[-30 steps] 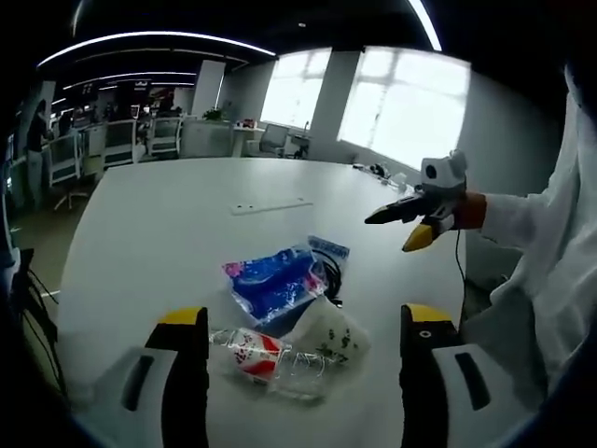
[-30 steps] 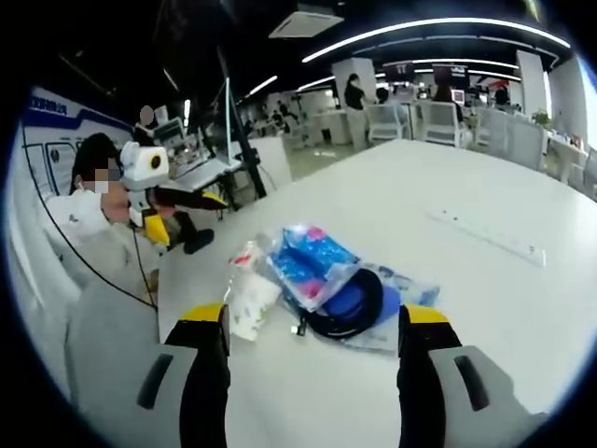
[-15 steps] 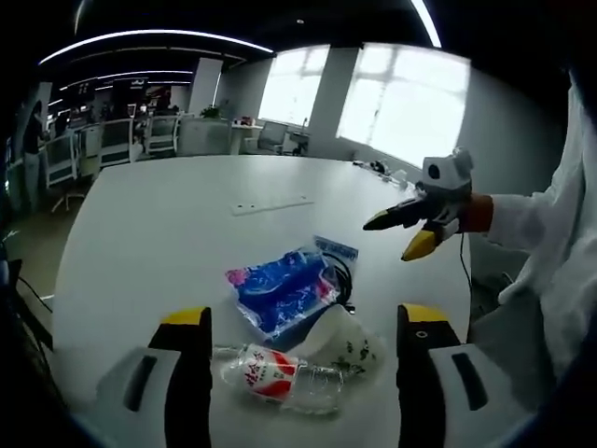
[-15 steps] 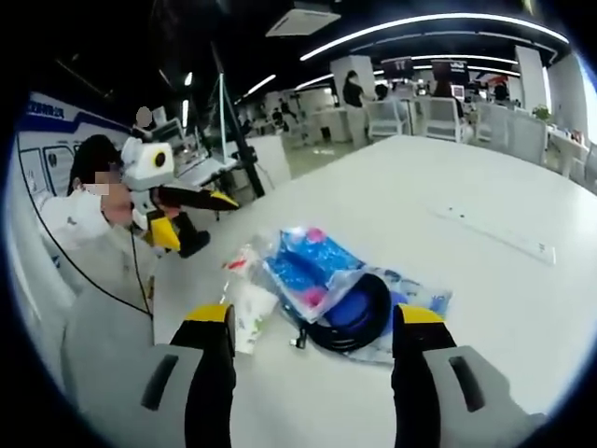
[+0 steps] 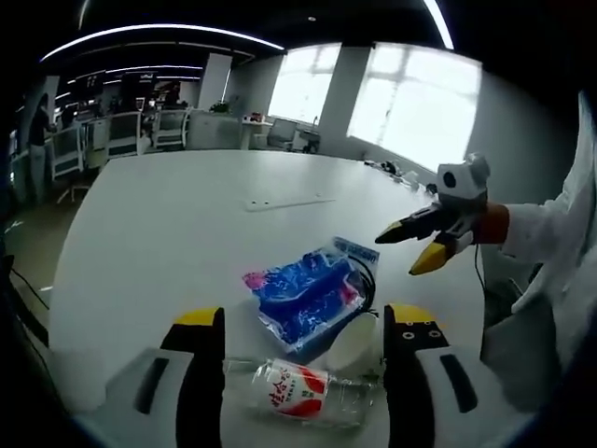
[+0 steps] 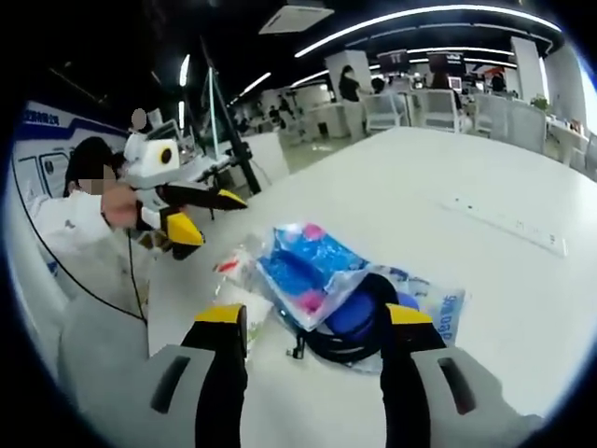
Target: Arrange the tabletop items into an orderly group along one side of the table until the central work area is clear of visible clutter.
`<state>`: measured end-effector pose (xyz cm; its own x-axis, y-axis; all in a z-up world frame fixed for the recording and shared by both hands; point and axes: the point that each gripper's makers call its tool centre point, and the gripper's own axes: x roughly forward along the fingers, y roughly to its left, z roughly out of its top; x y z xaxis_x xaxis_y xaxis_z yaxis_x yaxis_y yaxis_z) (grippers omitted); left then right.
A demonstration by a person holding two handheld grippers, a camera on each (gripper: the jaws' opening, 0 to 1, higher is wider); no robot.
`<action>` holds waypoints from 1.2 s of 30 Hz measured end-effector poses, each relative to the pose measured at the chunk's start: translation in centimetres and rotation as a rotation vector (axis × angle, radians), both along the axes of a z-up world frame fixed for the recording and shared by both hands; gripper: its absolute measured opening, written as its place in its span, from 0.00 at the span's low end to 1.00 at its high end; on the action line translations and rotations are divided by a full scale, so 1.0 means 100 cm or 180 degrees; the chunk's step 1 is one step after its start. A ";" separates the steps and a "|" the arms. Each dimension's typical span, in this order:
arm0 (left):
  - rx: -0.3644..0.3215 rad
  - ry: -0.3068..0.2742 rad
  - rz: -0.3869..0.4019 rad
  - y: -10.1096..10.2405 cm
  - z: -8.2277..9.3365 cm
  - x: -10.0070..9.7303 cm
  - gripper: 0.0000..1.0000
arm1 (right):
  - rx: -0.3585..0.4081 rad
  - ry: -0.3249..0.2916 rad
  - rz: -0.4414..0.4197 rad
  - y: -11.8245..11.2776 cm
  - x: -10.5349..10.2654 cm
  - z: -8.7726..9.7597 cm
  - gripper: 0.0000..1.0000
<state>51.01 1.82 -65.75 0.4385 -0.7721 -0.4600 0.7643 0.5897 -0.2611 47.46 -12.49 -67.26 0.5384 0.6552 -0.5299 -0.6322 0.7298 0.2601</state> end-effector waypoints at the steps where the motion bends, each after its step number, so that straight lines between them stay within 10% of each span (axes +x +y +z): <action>1: 0.0024 0.0007 0.0034 0.001 -0.002 0.003 0.69 | -0.0005 0.0004 0.0008 0.001 0.000 -0.001 0.55; 36: 0.0447 0.0259 0.0075 -0.008 -0.057 0.030 0.31 | -0.0028 0.0313 -0.0093 0.020 0.021 -0.044 0.23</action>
<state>53.97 1.05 -71.46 0.4125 -0.6875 -0.5976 0.7294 0.6423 -0.2354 49.61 -10.46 -71.63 0.5022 0.6351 -0.5869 -0.5823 0.7501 0.3134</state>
